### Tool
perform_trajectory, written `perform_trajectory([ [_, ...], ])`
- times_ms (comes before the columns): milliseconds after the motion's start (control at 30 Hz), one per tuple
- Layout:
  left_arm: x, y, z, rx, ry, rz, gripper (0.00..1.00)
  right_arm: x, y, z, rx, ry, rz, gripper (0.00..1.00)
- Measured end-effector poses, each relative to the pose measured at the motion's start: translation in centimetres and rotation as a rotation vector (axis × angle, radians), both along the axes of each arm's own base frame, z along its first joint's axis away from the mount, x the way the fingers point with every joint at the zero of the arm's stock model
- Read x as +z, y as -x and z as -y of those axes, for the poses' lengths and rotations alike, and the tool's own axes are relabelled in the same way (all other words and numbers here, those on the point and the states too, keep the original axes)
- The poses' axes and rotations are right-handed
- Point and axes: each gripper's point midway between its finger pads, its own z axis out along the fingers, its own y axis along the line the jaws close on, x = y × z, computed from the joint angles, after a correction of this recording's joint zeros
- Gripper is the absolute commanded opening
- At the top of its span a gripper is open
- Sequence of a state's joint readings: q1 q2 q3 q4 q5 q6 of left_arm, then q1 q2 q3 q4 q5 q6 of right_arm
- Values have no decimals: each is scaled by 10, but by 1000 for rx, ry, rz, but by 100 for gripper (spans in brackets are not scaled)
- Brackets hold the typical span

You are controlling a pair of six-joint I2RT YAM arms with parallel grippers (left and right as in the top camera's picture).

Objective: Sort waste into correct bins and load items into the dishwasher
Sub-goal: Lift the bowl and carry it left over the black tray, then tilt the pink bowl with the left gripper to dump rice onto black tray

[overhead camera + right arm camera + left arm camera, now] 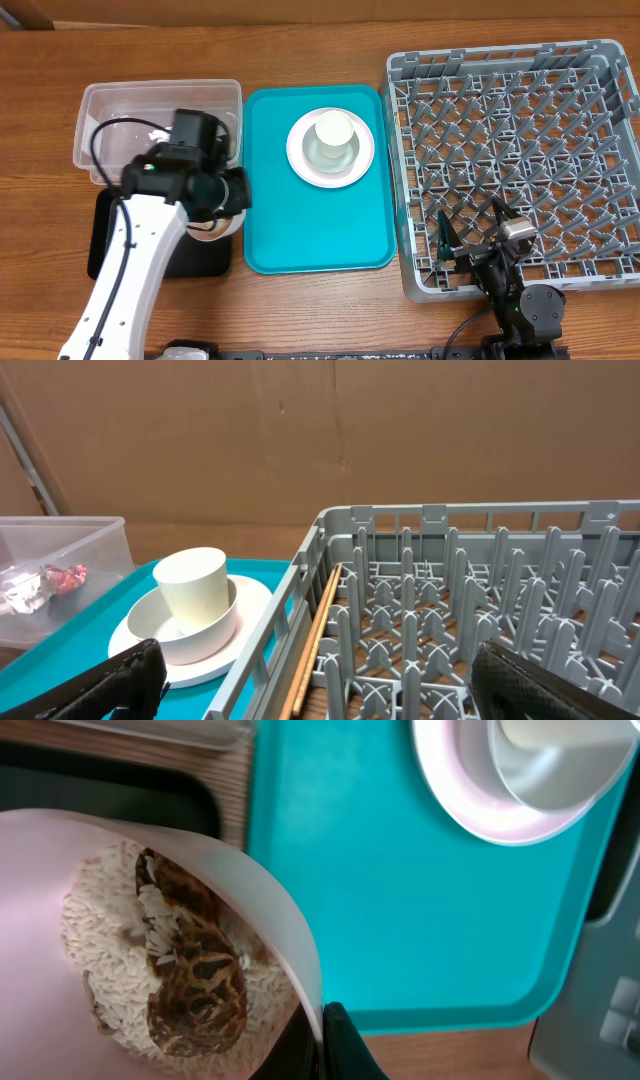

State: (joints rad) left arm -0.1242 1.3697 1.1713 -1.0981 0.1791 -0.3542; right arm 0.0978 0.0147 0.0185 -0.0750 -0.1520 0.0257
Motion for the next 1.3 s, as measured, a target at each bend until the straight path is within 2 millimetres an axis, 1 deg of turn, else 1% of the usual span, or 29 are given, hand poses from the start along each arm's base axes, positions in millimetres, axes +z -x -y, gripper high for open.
perform_trajectory([
  [200,2,-6,-30,74,46,8,4,0,0,0,0,0,0,100],
  [433,7,-9,-51,118,157,35,4,0,0,0,0,0,0,100],
  [667,-5,-4,-68,165,292,57,4,0,0,0,0,0,0,100],
  [767,-5,-2,-78,193,373,94,4,0,0,0,0,0,0,100],
  [900,1,-1,-94,235,477,167,4,0,0,0,0,0,1,100],
  [1100,10,4,-118,289,563,270,4,0,0,0,0,0,1,100],
  [1300,12,5,-126,295,644,383,4,0,0,0,0,0,0,100],
])
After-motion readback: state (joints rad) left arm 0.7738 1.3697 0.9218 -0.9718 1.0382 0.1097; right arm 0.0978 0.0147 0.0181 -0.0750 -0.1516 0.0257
